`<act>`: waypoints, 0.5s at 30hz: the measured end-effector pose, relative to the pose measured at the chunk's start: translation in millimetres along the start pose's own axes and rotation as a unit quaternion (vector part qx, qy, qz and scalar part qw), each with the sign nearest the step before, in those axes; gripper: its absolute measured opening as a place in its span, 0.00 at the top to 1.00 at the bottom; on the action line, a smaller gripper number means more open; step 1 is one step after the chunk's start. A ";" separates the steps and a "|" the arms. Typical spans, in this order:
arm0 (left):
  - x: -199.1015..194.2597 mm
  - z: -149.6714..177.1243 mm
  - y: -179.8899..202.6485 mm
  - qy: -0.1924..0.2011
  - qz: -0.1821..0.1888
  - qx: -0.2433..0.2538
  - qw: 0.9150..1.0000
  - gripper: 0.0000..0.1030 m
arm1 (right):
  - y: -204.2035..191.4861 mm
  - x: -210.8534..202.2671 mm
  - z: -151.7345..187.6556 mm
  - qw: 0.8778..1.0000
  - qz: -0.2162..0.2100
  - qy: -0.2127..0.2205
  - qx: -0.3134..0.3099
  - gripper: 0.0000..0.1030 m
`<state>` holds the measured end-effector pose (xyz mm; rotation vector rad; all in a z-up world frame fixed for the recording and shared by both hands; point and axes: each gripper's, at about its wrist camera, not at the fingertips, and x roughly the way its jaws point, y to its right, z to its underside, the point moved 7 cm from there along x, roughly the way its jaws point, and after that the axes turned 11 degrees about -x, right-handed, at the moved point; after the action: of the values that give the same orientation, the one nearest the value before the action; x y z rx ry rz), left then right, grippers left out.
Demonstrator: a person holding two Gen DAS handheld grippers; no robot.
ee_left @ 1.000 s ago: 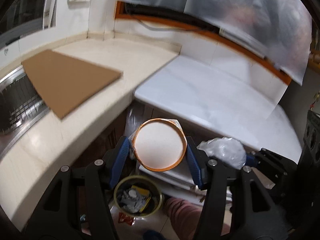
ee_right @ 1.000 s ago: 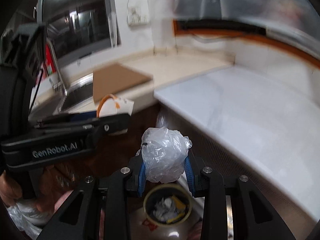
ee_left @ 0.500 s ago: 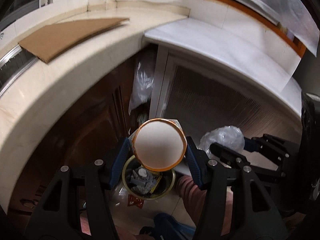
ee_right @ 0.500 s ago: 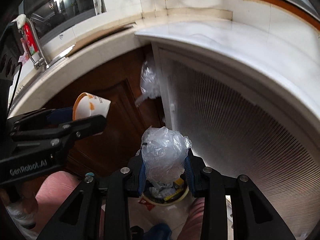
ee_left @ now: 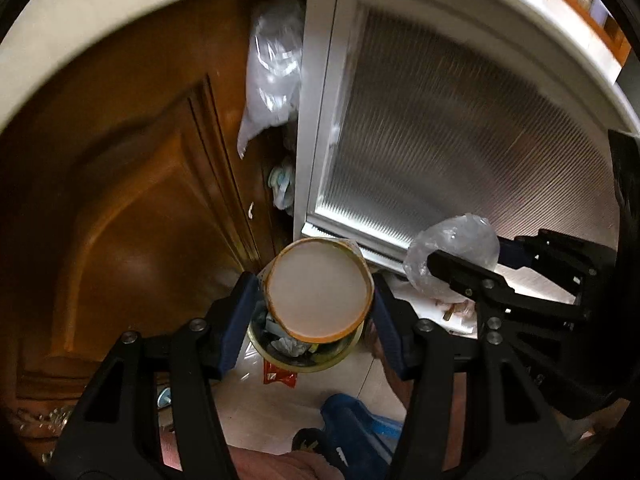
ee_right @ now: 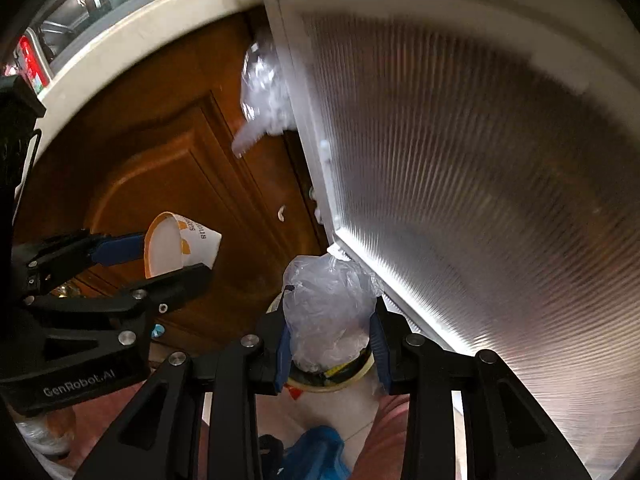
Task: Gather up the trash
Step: 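Lower the lid and plastic bag over the floor bin and open both tools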
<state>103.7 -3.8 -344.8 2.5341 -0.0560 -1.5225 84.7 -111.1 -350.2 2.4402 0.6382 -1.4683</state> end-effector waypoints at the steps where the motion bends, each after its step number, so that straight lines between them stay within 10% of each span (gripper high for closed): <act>1: 7.1 0.6 -0.5 -0.006 0.001 0.004 1.000 0.48 | 0.9 7.5 0.1 1.000 -0.004 -0.005 0.002 0.68; 9: 44.6 -0.7 -16.2 -0.041 -0.015 -0.002 0.999 0.46 | 6.3 49.7 4.4 0.999 -0.021 -0.034 0.017 0.68; 15: 54.8 -7.0 -23.8 -0.055 -0.011 -0.015 0.998 0.25 | 10.1 63.9 6.9 0.998 -0.027 -0.044 0.025 0.67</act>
<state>134.3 13.6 -393.7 2.4353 -0.0205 -1.6567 110.0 -106.8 -410.0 2.3967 0.6597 -1.6224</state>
